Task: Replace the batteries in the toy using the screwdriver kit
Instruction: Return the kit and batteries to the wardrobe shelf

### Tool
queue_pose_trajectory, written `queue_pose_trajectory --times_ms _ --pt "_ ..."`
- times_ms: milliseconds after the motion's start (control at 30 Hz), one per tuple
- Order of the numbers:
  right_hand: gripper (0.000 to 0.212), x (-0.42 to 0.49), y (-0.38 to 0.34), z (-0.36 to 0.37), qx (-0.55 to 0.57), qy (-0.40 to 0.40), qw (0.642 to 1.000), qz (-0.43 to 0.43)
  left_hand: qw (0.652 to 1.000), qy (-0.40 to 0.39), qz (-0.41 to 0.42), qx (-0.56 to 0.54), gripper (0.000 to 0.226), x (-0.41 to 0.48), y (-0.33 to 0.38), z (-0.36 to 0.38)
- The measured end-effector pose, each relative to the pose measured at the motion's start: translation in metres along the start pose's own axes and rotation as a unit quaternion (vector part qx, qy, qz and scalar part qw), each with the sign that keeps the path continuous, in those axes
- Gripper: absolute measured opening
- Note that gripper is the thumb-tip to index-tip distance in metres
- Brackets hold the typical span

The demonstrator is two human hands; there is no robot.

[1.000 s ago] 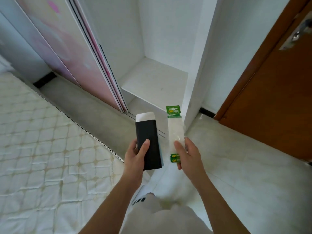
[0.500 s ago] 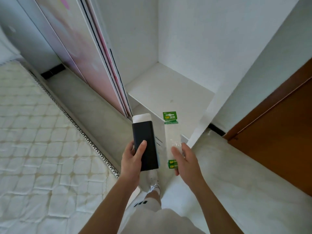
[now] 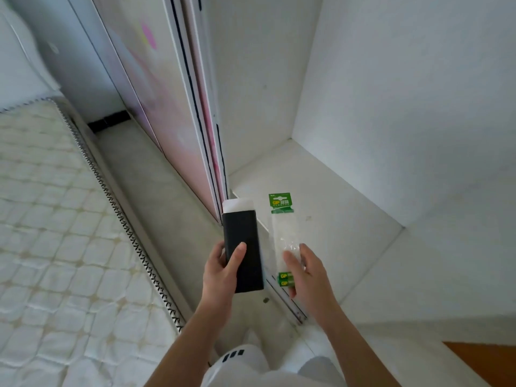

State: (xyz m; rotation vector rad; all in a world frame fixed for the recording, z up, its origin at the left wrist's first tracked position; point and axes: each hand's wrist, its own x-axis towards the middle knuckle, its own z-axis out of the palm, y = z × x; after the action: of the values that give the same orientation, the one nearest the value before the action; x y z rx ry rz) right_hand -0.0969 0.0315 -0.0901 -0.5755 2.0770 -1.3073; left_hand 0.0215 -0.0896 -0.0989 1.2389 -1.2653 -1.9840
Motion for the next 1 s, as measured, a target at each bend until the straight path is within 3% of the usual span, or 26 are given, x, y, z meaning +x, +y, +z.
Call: queue_pose_trajectory --times_ms 267,633,900,1000 --pt "0.033 0.051 -0.01 0.007 -0.003 -0.019 1.0 -0.003 1.0 0.015 0.011 -0.002 0.024 0.047 0.022 0.011" --pt "0.033 0.102 -0.013 -0.014 0.061 0.016 0.998 -0.01 1.0 -0.002 -0.003 -0.01 0.028 0.078 0.032 0.052" --pt "0.031 0.147 -0.016 -0.026 0.077 0.091 0.993 0.0 0.997 -0.07 -0.028 0.009 0.037 0.139 0.049 0.085" --pt "0.032 0.165 -0.018 -0.02 0.087 0.153 0.984 0.018 0.992 -0.107 -0.054 0.024 0.038 0.17 0.058 0.085"
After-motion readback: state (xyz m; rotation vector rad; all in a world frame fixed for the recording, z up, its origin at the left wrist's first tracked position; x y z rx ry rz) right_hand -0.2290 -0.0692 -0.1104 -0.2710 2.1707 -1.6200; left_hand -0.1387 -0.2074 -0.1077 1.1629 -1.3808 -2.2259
